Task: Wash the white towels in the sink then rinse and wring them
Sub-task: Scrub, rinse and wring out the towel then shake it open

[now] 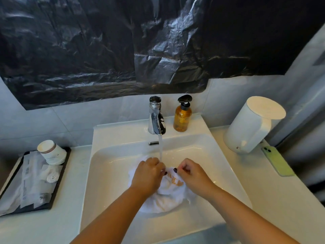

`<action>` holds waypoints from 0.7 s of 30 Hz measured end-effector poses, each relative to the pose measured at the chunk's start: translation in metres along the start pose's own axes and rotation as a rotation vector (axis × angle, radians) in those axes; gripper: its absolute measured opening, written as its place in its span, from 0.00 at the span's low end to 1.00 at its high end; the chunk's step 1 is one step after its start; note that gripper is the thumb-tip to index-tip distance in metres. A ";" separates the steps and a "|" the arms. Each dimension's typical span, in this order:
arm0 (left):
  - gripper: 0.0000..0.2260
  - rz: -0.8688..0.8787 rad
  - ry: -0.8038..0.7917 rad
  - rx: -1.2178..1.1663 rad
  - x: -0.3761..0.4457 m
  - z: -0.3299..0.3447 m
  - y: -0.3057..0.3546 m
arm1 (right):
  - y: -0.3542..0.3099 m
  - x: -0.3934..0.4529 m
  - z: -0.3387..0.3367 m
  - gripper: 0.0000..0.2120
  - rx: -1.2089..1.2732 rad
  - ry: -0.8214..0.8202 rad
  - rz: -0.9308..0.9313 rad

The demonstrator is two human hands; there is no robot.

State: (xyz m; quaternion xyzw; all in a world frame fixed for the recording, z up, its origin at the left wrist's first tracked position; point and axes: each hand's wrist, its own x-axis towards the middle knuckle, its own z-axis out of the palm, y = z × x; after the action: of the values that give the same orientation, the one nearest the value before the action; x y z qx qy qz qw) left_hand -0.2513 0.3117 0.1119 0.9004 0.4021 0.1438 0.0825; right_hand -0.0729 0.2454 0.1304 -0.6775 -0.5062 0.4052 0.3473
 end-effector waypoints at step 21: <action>0.02 -0.163 0.261 -0.368 0.016 -0.160 0.040 | -0.076 -0.014 -0.039 0.17 0.141 0.049 0.038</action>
State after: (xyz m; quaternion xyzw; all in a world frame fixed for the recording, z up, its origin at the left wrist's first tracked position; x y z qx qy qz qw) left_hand -0.2650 0.3029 0.2764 0.8085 0.4477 0.3228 0.2040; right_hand -0.0708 0.2481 0.2164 -0.6703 -0.4549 0.4298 0.3988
